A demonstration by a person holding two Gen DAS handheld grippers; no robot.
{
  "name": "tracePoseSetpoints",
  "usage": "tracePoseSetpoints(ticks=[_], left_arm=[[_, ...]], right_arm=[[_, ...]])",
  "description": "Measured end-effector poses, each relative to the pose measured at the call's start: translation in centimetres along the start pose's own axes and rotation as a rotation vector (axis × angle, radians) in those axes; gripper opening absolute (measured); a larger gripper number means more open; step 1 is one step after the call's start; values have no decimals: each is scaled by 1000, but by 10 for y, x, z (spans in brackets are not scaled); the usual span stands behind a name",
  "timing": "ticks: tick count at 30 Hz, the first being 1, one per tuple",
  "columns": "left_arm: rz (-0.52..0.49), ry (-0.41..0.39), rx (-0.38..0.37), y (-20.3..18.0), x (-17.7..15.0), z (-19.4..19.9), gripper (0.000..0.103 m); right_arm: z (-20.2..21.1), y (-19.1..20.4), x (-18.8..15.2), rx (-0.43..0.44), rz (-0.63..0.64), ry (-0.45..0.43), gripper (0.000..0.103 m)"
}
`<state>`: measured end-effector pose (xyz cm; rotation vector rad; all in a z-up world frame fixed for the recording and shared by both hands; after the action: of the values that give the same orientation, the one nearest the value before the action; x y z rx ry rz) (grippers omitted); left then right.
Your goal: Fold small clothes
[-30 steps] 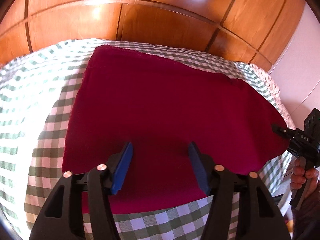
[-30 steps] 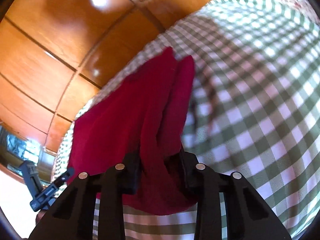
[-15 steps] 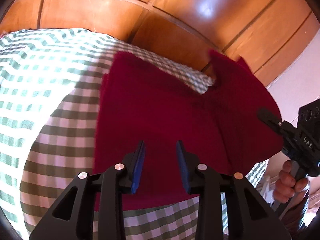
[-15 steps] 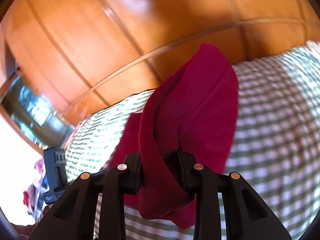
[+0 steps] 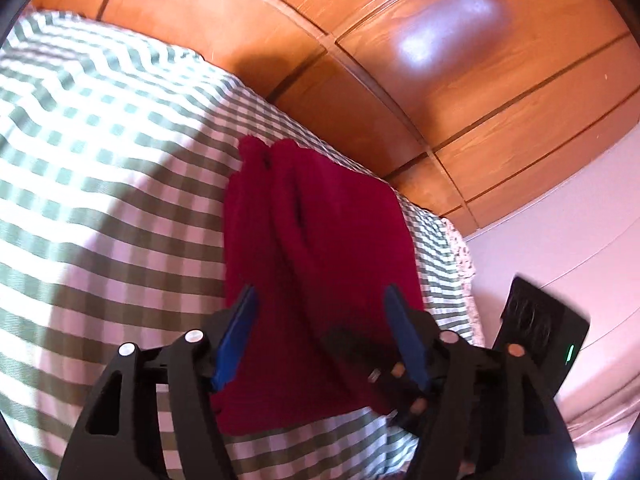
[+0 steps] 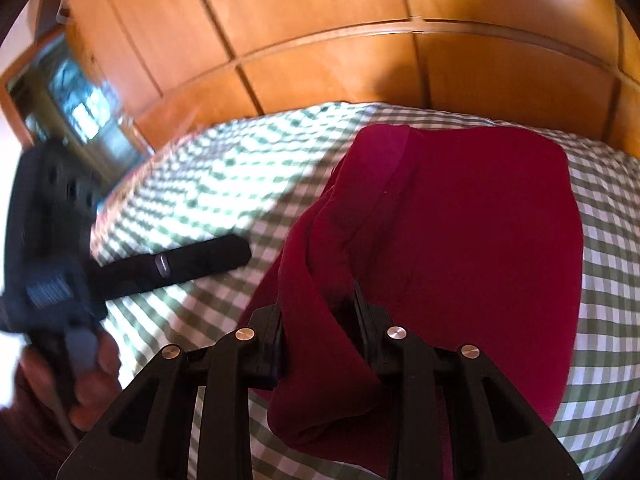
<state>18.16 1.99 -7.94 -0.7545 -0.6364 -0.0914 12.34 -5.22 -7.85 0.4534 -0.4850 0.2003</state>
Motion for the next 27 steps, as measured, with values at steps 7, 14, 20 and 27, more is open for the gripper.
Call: tracePoseSetpoints(ticks=[7,14,20,27], left_arm=[[47,107,-71,-11,7,-46,71],[6,189,-12,-15,12,-70,50],[-21,206,19,-23,17,-80,52],[-191,111,126,-42,34,-41,21]], right_arm=[[6,2,-7,31,83,-35,35],[53,-14,-16,183,-7,-47,64],[100,-92,-20,172,-215,-110,64],[84,-108,-32,96,-222,-94,63]])
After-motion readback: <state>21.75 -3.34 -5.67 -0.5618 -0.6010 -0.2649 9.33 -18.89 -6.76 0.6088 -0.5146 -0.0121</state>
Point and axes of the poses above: each gripper's, at about its wrist camera, not at the fingertips, and z roughly against the way its jaws point, y to its left, x to its top, the point moved 10 cm from there along -z, roughly the way its jaws point, and after that the axes turned 12 degrees about -z, right-handed, at the moved point
